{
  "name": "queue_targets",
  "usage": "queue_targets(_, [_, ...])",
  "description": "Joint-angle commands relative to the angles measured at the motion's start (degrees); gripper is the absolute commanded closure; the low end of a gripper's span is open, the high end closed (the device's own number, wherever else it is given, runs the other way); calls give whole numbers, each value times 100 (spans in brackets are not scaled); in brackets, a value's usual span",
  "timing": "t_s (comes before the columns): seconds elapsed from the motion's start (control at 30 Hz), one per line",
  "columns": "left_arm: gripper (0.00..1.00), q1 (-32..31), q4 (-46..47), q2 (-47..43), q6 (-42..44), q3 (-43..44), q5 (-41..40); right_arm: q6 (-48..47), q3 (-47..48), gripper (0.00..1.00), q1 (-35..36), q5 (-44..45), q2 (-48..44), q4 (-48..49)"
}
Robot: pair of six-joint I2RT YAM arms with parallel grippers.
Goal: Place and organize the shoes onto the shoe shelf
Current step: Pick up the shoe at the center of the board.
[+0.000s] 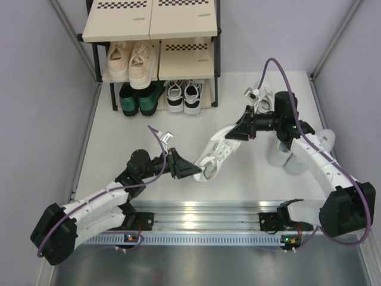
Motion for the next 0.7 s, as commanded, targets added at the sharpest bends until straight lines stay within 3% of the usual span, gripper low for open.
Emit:
queue_targets(0.0, [100, 7, 452, -44, 46, 115, -169, -3, 174, 100, 126, -211, -74, 226])
queue_targets(0.13, [100, 7, 434, -263, 117, -16, -274, -478, 235, 98, 117, -185, -170, -125])
queue_targets(0.17, [100, 7, 391, -325, 108, -43, -353, -618, 252, 85, 126, -106, -188, -239])
queue_targets(0.23, [100, 16, 294, -570, 64, -209, -564, -924, 340, 70, 108, 148, -223, -459])
queue_targets(0.27, [100, 16, 259, -667, 55, -271, -643, -1092, 375, 51, 108, 228, -223, -556])
queue_targets(0.37, [100, 33, 83, -1037, 3, -377, -855, -1392, 533, 23, 12, 509, -205, -951])
queue_targets(0.43, [100, 51, 74, -1264, -94, -464, -925, -1497, 673, 13, -164, 720, -179, -1153])
queue_targets(0.67, [100, 95, -268, -1942, -270, -667, -1398, -1823, 728, 7, -884, 949, -275, -1357])
